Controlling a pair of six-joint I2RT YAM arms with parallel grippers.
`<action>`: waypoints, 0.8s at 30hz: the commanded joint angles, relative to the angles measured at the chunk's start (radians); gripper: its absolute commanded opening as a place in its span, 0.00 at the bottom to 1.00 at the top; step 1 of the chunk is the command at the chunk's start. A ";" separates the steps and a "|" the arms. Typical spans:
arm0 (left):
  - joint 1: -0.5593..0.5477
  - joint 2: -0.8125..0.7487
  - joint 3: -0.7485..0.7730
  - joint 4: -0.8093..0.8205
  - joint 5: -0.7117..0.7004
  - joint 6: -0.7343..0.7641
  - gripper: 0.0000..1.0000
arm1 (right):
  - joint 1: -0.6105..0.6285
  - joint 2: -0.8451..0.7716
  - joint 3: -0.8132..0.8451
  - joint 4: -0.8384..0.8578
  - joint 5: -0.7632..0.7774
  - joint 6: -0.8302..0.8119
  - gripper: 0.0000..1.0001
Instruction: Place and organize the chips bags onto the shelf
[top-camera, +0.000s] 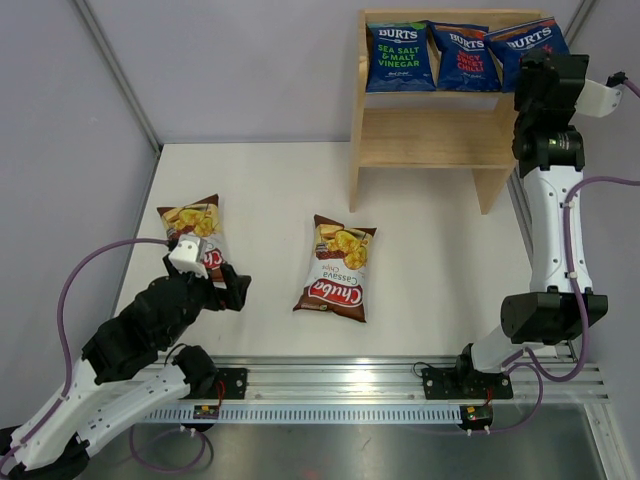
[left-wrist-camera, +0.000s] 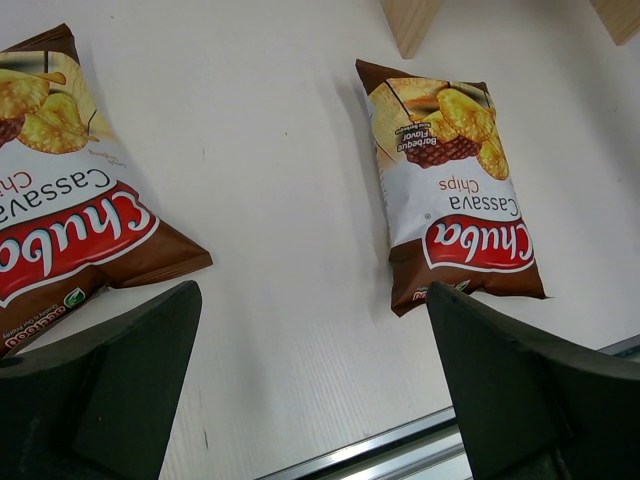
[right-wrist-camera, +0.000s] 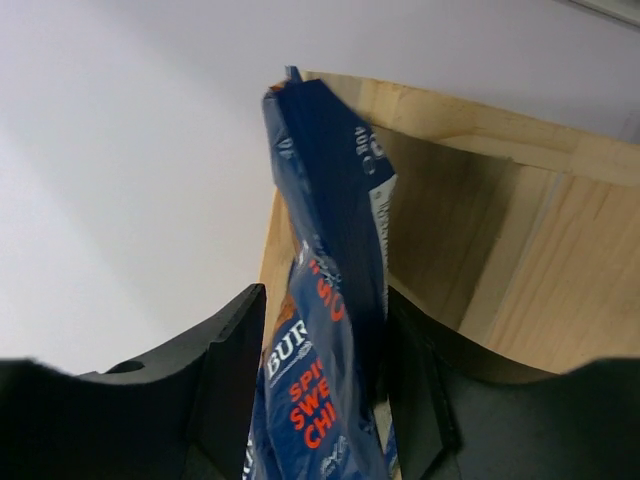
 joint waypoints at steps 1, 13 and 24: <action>-0.003 -0.023 -0.005 0.050 0.011 0.012 0.99 | -0.021 0.010 0.031 -0.070 -0.027 -0.055 0.55; -0.003 -0.028 -0.006 0.051 0.014 0.013 0.99 | -0.024 0.002 -0.005 -0.048 -0.094 0.066 0.18; -0.003 -0.036 -0.006 0.050 0.011 0.012 0.99 | -0.027 0.034 0.048 -0.027 -0.124 0.213 0.16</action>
